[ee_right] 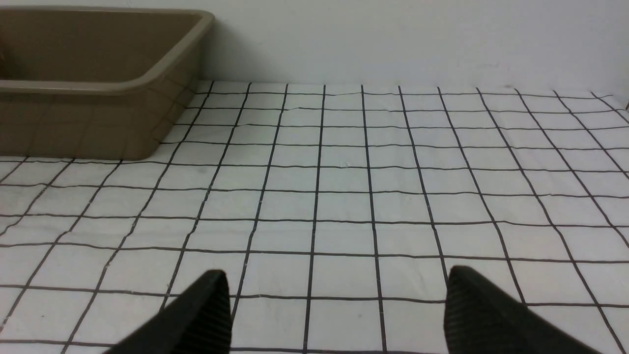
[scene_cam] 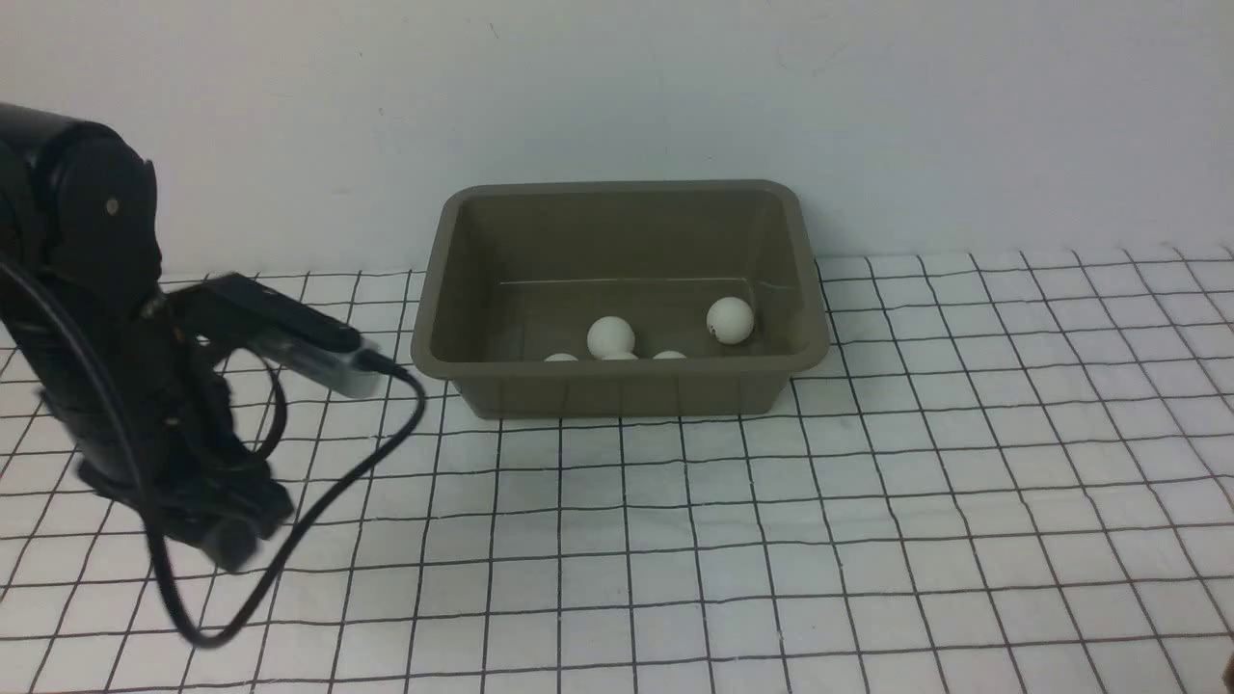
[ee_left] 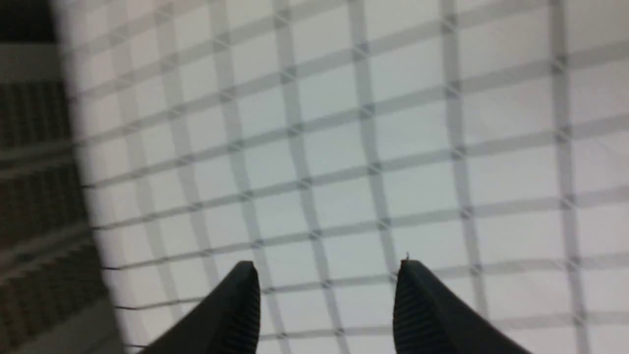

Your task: Put the table tennis balls into the box on the white checkered tablecloth.

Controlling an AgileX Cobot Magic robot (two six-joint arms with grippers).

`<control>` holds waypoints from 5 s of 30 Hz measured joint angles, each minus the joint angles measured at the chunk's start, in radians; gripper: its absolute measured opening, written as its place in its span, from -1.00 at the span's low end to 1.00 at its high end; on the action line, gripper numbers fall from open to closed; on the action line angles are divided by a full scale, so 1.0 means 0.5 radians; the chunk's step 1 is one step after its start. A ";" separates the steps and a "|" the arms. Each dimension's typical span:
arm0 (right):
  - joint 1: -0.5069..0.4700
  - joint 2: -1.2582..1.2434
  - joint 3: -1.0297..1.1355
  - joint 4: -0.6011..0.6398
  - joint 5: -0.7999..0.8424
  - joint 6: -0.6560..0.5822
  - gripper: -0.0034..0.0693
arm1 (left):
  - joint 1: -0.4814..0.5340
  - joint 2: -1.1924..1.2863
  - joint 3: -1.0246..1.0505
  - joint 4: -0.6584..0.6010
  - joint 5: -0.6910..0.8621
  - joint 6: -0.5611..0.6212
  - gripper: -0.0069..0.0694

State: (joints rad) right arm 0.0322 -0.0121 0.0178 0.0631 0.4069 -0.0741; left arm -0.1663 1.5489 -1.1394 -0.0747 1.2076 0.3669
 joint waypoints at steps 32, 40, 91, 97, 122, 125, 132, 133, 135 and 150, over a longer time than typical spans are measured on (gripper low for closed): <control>0.000 0.000 0.000 0.000 0.000 0.000 0.54 | 0.009 -0.271 -0.081 -1.751 -1.307 0.881 -0.01; 0.000 0.000 0.000 0.000 -0.002 0.000 0.54 | 0.020 -0.295 -0.081 -1.758 -1.457 1.281 -0.01; 0.002 0.000 0.000 0.005 -0.002 0.000 0.54 | 0.581 -3.127 1.685 -0.034 -1.264 -0.329 -0.01; 0.002 0.000 0.000 0.005 -0.002 0.000 0.54 | 0.462 -3.127 1.897 0.567 -1.392 -1.055 -0.01; 0.002 0.000 0.002 0.005 -0.004 0.000 0.54 | 0.453 -3.127 2.326 0.252 -1.626 -0.734 -0.01; 0.002 0.000 0.002 0.005 -0.004 0.019 0.54 | 0.453 -3.127 2.326 0.240 -1.626 -0.759 -0.01; 0.002 0.000 0.002 0.005 -0.004 0.034 0.54 | 0.453 -3.127 2.326 0.214 -1.626 -0.734 -0.01; 0.002 0.000 0.002 0.005 -0.004 0.034 0.54 | 0.453 -3.127 2.326 0.214 -1.626 -0.734 -0.01; 0.002 0.000 0.002 0.005 -0.004 0.036 0.54 | 0.453 -3.127 2.326 0.214 -1.626 -0.734 -0.01; 0.002 0.000 0.002 0.005 -0.004 0.036 0.54 | 0.453 -3.127 2.326 0.214 -1.626 -0.734 -0.01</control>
State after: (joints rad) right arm 0.0330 -0.0121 0.0186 0.0657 0.4050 -0.0562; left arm 0.0601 -0.0145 0.0234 0.0325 0.3947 0.0000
